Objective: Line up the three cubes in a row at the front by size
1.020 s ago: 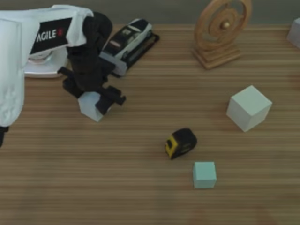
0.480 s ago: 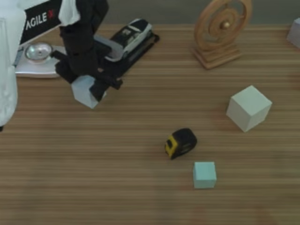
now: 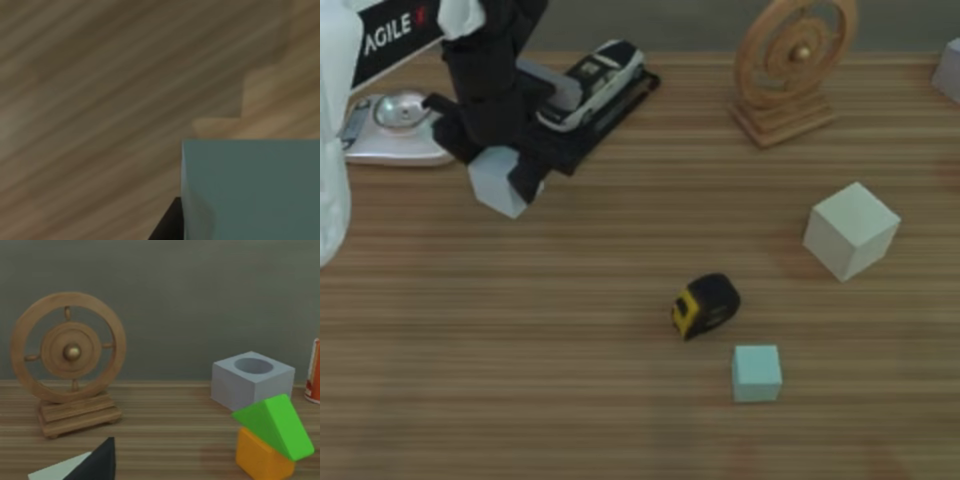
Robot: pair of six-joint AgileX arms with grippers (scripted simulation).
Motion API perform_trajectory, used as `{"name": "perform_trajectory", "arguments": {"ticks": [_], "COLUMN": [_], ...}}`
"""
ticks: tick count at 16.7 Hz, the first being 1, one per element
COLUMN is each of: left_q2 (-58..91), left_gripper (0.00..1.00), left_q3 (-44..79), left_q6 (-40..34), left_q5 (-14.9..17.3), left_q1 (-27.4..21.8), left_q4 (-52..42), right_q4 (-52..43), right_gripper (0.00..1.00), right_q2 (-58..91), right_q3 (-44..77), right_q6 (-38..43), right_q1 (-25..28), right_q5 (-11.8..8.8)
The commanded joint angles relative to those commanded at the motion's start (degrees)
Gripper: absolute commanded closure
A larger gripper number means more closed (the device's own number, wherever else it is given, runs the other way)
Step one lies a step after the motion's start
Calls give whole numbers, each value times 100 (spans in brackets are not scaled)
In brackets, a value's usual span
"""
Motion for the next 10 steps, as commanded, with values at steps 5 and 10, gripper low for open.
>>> {"name": "perform_trajectory", "arguments": {"ticks": [5,10], "left_q2": [-260,-710], "left_gripper": [100,100], "left_q3": [-334,-1061], "left_q6": [-1176,-3294], "left_q5": [-22,-52], "left_q1": [-622,-1637], "left_q4": [93,218], "right_q4": [0,0], "right_gripper": [0,0], "right_q2": [0,0], "right_q3": [0,0], "right_q6": [0,0], "right_q1": [0,0], "right_q5": [0,0]}}
